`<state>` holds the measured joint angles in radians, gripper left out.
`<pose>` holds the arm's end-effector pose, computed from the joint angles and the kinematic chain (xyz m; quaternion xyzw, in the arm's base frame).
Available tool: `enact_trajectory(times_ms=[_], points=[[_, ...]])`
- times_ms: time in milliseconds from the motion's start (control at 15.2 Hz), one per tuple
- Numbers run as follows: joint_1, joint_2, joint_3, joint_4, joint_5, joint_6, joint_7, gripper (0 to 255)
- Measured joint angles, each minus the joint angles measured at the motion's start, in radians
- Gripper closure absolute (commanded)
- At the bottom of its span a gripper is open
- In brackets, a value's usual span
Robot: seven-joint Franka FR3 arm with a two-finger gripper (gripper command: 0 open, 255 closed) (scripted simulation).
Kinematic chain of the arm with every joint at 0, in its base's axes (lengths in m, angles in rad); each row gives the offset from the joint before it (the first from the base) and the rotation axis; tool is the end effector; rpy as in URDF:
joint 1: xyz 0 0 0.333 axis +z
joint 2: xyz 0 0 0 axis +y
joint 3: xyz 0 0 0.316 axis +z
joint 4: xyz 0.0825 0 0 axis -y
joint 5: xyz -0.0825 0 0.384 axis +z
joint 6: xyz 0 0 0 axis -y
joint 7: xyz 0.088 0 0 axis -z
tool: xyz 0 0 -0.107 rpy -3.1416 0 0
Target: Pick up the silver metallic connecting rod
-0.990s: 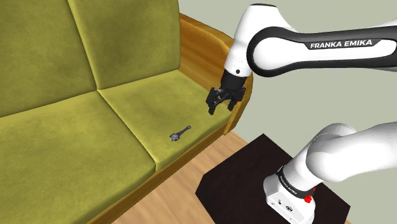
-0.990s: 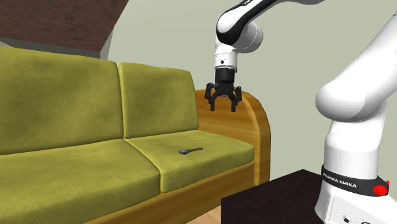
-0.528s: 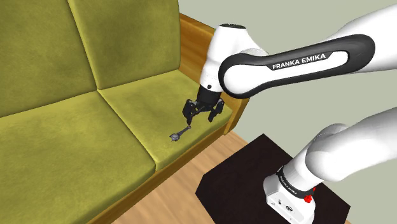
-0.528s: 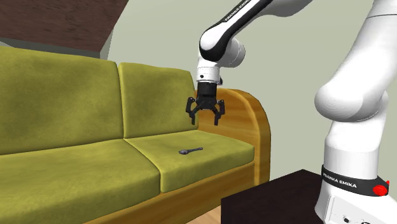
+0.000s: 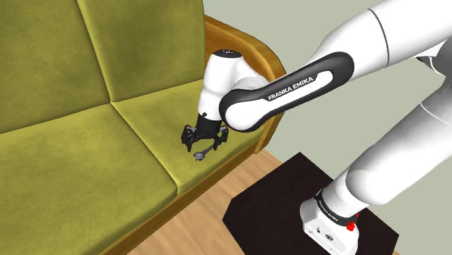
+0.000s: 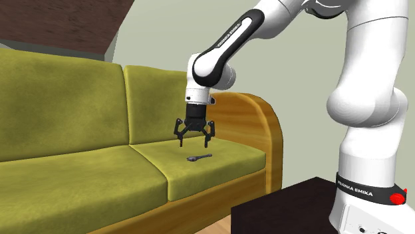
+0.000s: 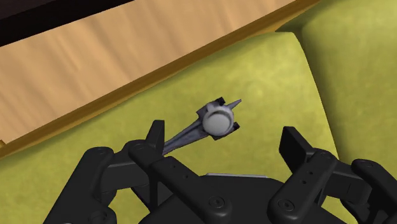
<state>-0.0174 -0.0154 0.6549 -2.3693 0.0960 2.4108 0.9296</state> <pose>0.4030 0.2992 0.3344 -0.9829 0.1797 0.0008 0.0391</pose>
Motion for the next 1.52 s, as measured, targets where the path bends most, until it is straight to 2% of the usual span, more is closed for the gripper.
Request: enact_trajectory(times_ms=[462,528,1188,1518], points=[[0.007,0.098,-0.002,-0.016,-0.089,0.099,0.074,0],[0.008,0.105,-0.004,-0.015,-0.096,0.104,0.078,255],[0.008,0.112,-0.005,-0.014,-0.103,0.108,0.082,255],[0.003,0.061,0.003,0.000,-0.055,0.053,0.052,255]])
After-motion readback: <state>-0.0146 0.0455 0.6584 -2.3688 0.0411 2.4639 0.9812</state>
